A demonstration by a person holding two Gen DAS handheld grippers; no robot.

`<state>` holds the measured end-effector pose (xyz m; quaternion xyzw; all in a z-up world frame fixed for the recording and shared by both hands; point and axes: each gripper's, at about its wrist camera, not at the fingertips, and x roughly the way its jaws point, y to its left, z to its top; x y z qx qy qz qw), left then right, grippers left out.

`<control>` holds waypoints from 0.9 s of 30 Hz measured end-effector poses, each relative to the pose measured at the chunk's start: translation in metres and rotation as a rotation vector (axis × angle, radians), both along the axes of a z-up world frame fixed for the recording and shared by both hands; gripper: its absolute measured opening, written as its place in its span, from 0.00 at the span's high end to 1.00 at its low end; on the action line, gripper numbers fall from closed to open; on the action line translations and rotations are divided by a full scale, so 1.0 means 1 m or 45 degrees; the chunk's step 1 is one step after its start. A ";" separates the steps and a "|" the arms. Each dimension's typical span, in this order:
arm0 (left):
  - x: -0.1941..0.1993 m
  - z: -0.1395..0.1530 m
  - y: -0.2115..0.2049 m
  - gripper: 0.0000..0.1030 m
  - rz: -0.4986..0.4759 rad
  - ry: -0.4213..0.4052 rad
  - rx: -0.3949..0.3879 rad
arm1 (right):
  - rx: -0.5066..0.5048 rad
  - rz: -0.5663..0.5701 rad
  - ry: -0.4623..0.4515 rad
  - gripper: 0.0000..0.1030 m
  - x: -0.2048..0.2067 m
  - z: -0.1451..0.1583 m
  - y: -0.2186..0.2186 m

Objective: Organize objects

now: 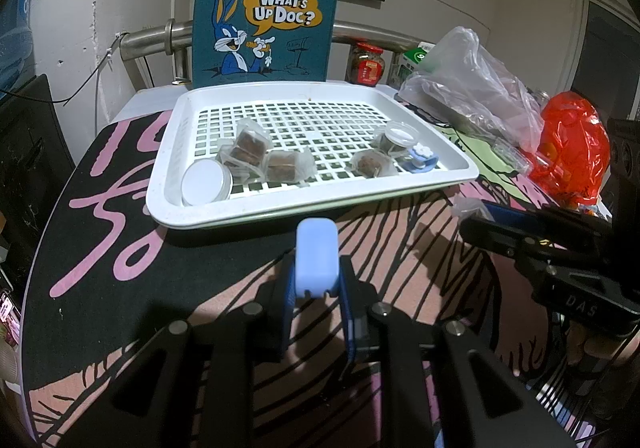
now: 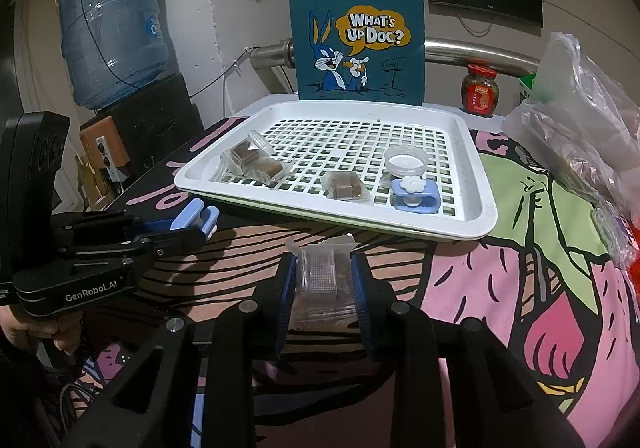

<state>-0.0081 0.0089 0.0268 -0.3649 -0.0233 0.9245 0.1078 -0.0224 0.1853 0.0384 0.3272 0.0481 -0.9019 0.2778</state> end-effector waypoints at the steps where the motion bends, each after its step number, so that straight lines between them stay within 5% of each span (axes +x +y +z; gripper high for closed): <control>1: 0.000 0.000 0.000 0.81 0.000 0.000 0.000 | -0.001 -0.001 -0.001 0.73 0.000 0.000 0.000; 27: 0.000 0.000 0.000 0.81 -0.001 0.000 0.000 | -0.012 -0.006 -0.008 0.73 -0.001 0.000 0.003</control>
